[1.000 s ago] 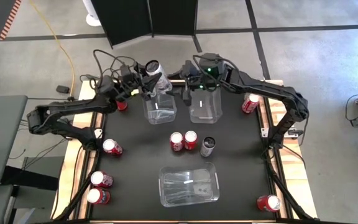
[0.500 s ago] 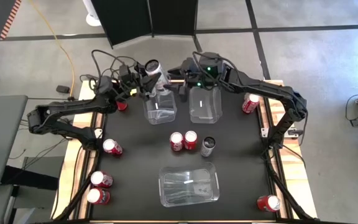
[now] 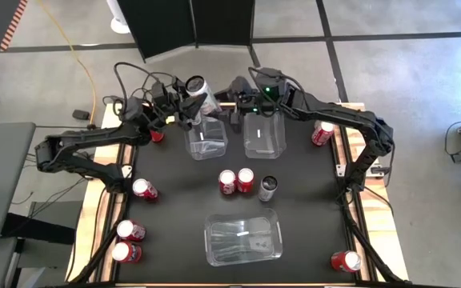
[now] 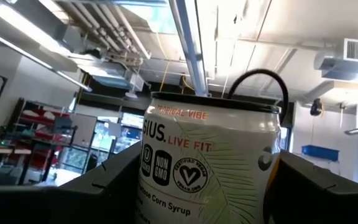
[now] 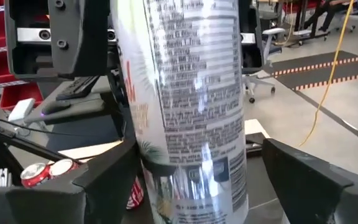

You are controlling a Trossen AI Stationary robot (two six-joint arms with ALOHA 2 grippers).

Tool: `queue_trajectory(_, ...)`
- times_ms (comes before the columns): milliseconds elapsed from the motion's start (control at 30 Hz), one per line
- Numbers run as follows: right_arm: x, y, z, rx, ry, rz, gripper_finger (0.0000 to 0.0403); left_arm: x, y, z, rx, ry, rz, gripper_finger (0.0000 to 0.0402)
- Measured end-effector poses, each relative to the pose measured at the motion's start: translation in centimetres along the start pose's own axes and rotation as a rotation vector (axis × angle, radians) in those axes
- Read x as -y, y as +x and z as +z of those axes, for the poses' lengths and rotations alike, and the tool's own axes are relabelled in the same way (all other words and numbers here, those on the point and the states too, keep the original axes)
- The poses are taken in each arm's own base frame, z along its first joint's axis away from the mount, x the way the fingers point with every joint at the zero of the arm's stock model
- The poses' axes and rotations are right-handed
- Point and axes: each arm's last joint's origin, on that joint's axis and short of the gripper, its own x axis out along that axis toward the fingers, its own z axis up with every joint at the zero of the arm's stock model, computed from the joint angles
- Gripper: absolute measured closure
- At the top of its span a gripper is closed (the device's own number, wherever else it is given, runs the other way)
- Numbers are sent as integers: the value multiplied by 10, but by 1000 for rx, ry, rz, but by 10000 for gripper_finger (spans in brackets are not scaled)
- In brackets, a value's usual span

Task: Sort soda cans
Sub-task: Put the bottom white soda can into the top left transparent bin

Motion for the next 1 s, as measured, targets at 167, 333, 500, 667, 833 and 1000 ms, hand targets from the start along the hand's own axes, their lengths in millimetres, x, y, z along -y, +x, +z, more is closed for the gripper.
queue_trajectory(167,0,6,-3,6,-15,5,69,1,5,-2,13,14,5,139)
queue_trajectory(333,-1,5,2,51,-30,11,74,1,14,-12,-12,7,2,139)
queue_trajectory(500,3,4,1,42,6,0,99,1,17,-13,-14,4,4,139)
queue_trajectory(667,6,4,1,41,17,-7,156,-1,17,-13,-9,-8,36,139)
queue_trajectory(833,9,3,-1,22,30,-86,162,-8,17,-13,-34,-70,50,128)
queue_trajectory(1000,18,1,-9,-59,-4,-186,157,-20,13,-15,-136,-138,108,82)
